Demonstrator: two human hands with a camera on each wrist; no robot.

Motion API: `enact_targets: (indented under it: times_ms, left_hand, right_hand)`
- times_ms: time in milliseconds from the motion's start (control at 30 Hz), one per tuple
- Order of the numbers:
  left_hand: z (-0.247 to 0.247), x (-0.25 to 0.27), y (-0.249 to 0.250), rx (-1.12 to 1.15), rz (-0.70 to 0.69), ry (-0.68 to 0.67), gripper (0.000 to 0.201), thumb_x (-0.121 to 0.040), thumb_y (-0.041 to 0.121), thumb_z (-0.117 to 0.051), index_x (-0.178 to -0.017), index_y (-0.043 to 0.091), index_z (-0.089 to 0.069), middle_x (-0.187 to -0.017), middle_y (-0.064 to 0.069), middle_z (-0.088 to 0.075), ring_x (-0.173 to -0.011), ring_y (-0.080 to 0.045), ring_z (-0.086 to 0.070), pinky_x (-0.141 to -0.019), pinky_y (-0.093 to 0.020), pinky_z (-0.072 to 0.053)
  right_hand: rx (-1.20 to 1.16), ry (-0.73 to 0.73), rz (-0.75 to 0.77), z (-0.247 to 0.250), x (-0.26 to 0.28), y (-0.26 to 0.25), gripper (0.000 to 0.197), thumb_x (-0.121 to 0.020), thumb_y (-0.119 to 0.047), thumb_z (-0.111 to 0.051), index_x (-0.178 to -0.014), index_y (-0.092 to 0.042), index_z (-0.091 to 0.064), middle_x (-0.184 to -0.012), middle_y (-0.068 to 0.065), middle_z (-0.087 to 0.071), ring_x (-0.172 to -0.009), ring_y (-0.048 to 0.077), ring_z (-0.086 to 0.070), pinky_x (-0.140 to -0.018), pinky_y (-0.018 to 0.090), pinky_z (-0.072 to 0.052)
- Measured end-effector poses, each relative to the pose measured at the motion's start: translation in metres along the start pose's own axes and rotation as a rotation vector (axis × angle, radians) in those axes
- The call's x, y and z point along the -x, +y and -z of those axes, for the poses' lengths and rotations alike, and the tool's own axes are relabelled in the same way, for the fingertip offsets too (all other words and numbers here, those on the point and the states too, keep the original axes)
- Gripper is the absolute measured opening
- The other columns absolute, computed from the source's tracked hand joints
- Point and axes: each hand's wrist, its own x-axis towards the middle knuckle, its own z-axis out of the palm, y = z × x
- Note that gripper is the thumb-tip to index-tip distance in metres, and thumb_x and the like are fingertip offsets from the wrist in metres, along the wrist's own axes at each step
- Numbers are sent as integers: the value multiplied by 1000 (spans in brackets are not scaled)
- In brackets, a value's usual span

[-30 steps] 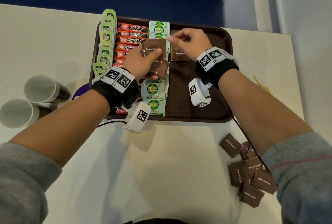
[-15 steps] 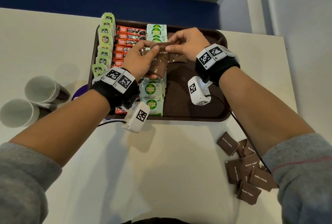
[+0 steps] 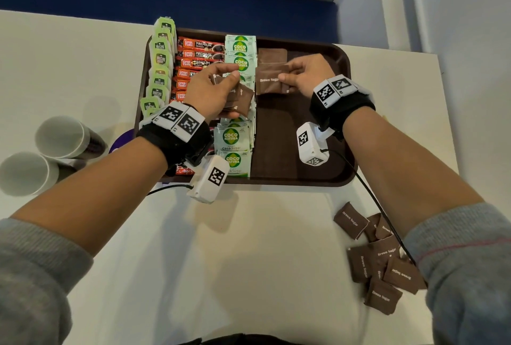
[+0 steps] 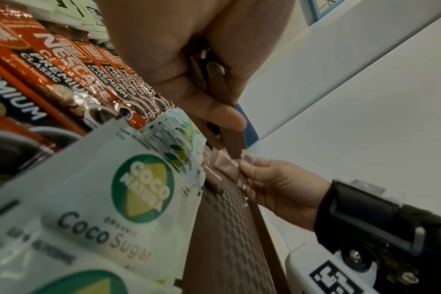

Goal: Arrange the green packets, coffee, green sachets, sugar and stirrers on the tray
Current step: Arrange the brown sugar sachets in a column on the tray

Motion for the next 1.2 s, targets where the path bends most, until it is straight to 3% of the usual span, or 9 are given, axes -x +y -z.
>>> enact_targets:
  times_ms: [133, 233, 400, 700, 833, 900, 1033, 1133, 1200]
  left_hand:
    - [0, -1, 0, 12, 8, 6, 4, -93, 25, -60, -94, 29, -61, -102, -6, -61, -73, -16, -66, -41, -23, -51]
    - [0, -2, -1, -5, 11, 14, 4, -93, 26, -60, -96, 26, -61, -99, -3, -60, -72, -16, -65, -41, -23, -52]
    - [0, -4, -4, -12, 23, 17, 8, -92, 27, -60, -100, 24, -61, -96, 0, -59, -74, -17, -65, -42, -24, -52]
    - [3, -4, -6, 5, 45, 7, 1, -92, 27, -61, -92, 26, -61, -96, -3, -61, -77, -19, -66, -41, -23, -50]
    - [3, -3, -6, 20, 43, 3, 2, -92, 26, -62, -90, 26, -61, -93, -3, -61, -73, -17, -66, -41, -23, -50]
    - [2, -2, -6, 21, 43, -2, 3, -92, 26, -62, -89, 26, -61, -93, -2, -60, -73, -16, -65, -42, -23, -50]
    - [1, -1, -6, 38, 35, -7, 4, -91, 21, -63, -90, 25, -61, -93, 0, -60, -73, -14, -64, -43, -21, -51]
    - [-1, 0, -6, 89, 29, -16, 8, -90, 18, -64, -94, 23, -60, -98, -1, -62, -79, -15, -66, -47, -22, -53]
    - [-2, 1, -6, 115, 20, -33, 12, -89, 17, -65, -98, 23, -59, -104, -2, -64, -84, -15, -67, -51, -24, -55]
  right_hand:
    - [87, 62, -81, -6, -9, 15, 17, -82, -17, -71, -98, -12, -70, -68, -7, -61, -66, 10, -60, -86, 33, -55]
    - [96, 89, -100, -11, -10, 18, 24, -81, -18, -73, -104, -11, -70, -75, -3, -64, -74, 13, -63, -90, 31, -53]
    - [125, 125, -113, -13, -12, 19, 22, -81, -15, -73, -102, -11, -69, -64, -11, -55, -64, 7, -57, -87, 25, -52]
    - [142, 140, -105, -15, -12, 19, 20, -80, -15, -73, -98, -14, -64, -63, -12, -52, -58, -3, -49, -59, 10, -41]
    - [137, 162, -114, -16, -12, 19, 25, -79, -16, -74, -101, -13, -64, -64, -12, -53, -59, -2, -50, -61, 11, -41]
    - [140, 176, -108, -16, -11, 18, 28, -78, -18, -75, -103, -14, -63, -69, -10, -55, -63, 0, -52, -59, 10, -39]
    - [194, 236, 1, -15, -4, 14, 32, -78, -31, -75, -103, -16, -63, -98, 1, -59, -81, 7, -53, -70, 14, -39]
    - [96, 122, 83, -18, 7, -1, 31, -81, -40, -70, -99, -15, -66, -87, -6, -62, -72, 0, -55, -59, 3, -40]
    - [40, -73, 98, -21, 13, -11, 33, -82, -45, -67, -96, -15, -68, -80, -8, -64, -72, 4, -61, -69, 12, -51]
